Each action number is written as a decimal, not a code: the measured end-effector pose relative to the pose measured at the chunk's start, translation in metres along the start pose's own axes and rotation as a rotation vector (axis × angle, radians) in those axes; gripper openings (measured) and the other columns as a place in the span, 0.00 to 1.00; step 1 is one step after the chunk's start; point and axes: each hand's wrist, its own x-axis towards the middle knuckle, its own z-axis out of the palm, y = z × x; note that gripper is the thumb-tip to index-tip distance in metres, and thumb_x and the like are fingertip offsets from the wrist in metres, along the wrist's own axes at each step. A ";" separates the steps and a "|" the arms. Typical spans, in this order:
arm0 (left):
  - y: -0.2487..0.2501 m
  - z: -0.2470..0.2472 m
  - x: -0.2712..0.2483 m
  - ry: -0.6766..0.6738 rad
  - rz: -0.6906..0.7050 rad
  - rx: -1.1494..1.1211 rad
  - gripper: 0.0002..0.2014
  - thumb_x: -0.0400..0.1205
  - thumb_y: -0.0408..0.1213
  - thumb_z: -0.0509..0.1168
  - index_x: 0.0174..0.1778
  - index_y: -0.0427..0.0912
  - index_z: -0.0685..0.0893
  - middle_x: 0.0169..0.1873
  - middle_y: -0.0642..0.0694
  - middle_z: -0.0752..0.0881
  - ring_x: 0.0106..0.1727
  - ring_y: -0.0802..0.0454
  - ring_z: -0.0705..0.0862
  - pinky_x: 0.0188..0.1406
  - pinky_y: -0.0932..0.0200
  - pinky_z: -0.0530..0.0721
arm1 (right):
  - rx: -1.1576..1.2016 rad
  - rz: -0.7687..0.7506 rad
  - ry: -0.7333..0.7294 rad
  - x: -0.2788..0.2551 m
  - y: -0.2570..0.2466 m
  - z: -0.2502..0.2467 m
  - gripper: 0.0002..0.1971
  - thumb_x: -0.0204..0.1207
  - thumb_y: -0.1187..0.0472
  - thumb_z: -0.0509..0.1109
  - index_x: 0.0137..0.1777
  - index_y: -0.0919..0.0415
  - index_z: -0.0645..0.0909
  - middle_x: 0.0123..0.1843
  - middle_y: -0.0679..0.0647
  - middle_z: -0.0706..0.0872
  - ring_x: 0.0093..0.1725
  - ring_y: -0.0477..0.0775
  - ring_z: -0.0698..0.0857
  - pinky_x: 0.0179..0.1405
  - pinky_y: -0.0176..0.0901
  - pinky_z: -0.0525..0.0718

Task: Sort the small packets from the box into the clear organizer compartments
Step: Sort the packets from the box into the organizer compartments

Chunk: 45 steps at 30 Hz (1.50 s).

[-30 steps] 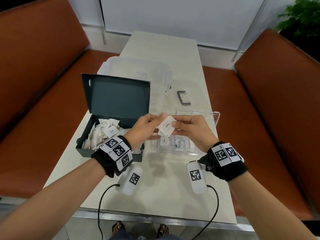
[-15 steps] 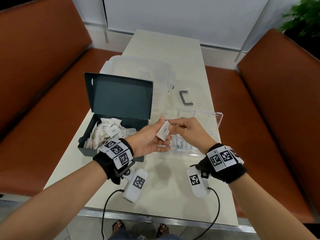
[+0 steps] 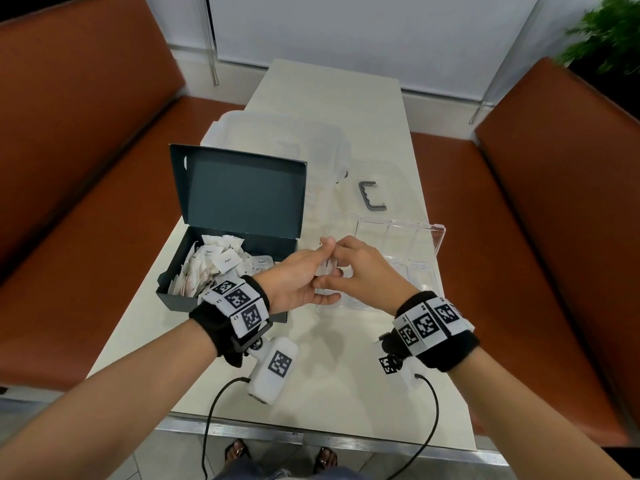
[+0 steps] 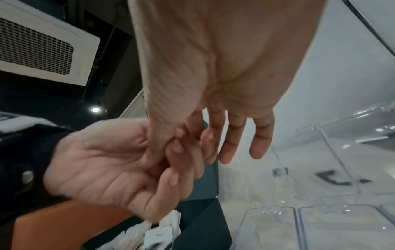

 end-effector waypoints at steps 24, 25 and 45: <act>0.005 -0.017 0.005 0.177 0.258 0.120 0.13 0.79 0.28 0.71 0.60 0.33 0.85 0.50 0.34 0.89 0.40 0.53 0.90 0.40 0.64 0.89 | 1.064 0.507 0.315 0.005 0.009 0.000 0.05 0.76 0.70 0.70 0.48 0.63 0.85 0.36 0.53 0.84 0.33 0.47 0.79 0.37 0.39 0.83; 0.006 -0.017 0.006 0.198 0.260 0.159 0.12 0.80 0.28 0.70 0.60 0.33 0.85 0.50 0.35 0.89 0.38 0.53 0.89 0.40 0.64 0.89 | 0.966 0.499 0.292 0.005 0.011 -0.001 0.06 0.76 0.69 0.70 0.49 0.62 0.86 0.38 0.53 0.85 0.34 0.46 0.80 0.38 0.38 0.82; -0.003 -0.023 0.029 0.416 0.204 0.429 0.12 0.76 0.36 0.77 0.50 0.33 0.87 0.45 0.39 0.89 0.37 0.52 0.86 0.37 0.62 0.87 | 0.310 0.645 0.373 0.027 0.036 0.006 0.10 0.66 0.65 0.75 0.43 0.53 0.79 0.45 0.52 0.83 0.42 0.55 0.85 0.42 0.45 0.83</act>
